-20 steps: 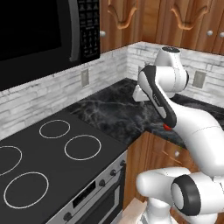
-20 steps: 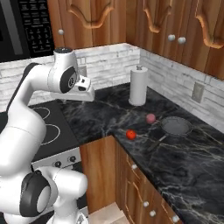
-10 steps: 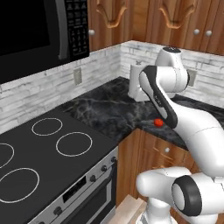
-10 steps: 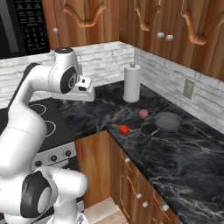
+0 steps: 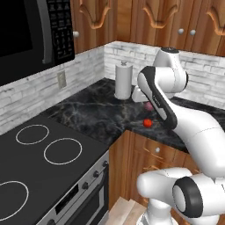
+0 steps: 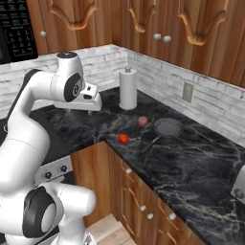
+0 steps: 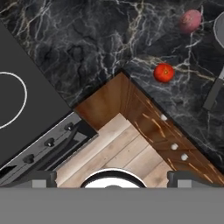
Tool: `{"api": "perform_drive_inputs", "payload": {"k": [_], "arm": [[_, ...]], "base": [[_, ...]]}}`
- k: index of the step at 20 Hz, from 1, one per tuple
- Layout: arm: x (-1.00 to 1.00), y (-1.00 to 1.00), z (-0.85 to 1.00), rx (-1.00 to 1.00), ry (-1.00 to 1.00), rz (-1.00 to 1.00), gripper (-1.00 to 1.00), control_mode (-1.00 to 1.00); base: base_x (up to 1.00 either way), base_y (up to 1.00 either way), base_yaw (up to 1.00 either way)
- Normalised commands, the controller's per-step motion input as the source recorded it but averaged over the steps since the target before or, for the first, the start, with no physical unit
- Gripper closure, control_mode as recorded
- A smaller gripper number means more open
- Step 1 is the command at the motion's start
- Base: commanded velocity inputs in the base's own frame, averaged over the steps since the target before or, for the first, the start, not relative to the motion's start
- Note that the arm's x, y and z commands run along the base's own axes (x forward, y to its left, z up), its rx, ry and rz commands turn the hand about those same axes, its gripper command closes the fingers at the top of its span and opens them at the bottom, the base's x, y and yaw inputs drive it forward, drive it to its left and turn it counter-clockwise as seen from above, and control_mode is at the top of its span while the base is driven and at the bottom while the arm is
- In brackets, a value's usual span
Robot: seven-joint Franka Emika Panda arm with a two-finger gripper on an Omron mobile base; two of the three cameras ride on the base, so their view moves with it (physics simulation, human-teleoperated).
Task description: Place the pan on the front right burner on the stove. Then place the tomato and the onion in the pan and turn on the front right burner.
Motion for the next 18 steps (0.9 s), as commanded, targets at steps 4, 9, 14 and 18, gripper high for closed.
{"api": "perform_drive_inputs", "payload": {"k": [4, 9, 14, 18], "arm": [[0.00, 0.00, 0.00, 0.00, 0.00, 0.00, -1.00, 1.00], [0.00, 0.00, 0.00, 0.00, 0.00, 0.00, -1.00, 1.00], [0.00, -0.07, 0.00, 0.00, 0.00, -0.03, -1.00, -1.00], [0.07, -0.37, 0.00, 0.00, 0.00, -0.15, -1.00, -1.00]], "base": [[0.00, -0.14, -0.15], [0.00, -0.01, -0.03], [0.00, 0.00, -0.01], [0.00, 0.00, 0.00]]}}
